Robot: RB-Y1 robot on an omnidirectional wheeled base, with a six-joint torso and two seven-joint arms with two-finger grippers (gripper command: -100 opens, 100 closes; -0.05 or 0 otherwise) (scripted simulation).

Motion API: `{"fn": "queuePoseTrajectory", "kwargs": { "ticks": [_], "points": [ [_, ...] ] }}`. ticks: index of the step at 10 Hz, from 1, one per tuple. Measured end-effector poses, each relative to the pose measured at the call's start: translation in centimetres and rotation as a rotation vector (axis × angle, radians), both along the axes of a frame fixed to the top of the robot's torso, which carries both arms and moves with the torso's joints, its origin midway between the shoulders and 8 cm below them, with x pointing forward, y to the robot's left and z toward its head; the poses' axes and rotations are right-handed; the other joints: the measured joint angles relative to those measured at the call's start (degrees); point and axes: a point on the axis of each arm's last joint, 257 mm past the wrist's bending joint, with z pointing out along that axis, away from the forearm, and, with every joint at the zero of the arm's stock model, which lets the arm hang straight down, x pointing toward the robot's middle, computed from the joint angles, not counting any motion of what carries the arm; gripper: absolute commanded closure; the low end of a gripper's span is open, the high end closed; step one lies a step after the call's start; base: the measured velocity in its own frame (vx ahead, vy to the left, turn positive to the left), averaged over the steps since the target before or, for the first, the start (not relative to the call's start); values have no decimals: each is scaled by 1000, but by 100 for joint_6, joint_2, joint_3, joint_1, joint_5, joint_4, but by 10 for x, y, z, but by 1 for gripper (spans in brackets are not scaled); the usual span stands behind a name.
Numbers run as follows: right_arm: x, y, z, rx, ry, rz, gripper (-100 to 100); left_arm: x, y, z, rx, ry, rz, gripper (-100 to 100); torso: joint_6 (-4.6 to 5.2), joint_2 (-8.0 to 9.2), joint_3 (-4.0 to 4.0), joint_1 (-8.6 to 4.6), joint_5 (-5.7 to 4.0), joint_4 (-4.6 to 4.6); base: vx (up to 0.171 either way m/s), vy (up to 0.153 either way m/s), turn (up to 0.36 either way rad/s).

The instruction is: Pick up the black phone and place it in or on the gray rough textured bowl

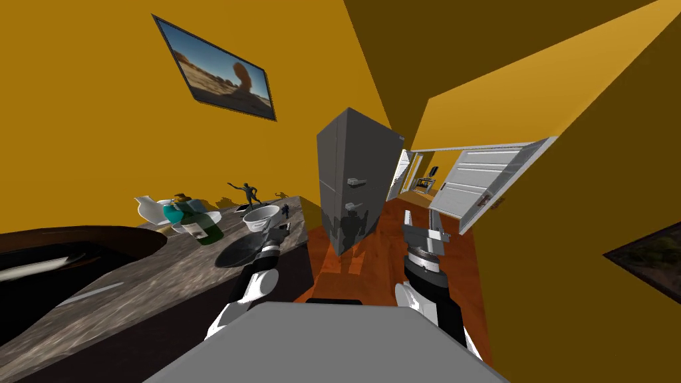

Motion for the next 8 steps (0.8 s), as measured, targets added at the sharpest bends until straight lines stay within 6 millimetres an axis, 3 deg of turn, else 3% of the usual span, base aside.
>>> {"fn": "queuePoseTrajectory", "kwargs": {
  "ticks": [8],
  "points": [
    [0,0,0,0,0,0,0,-17,-8,-89,-424,25,44,-100,2,13,7,19,4,3,91,26,82]
  ]
}}
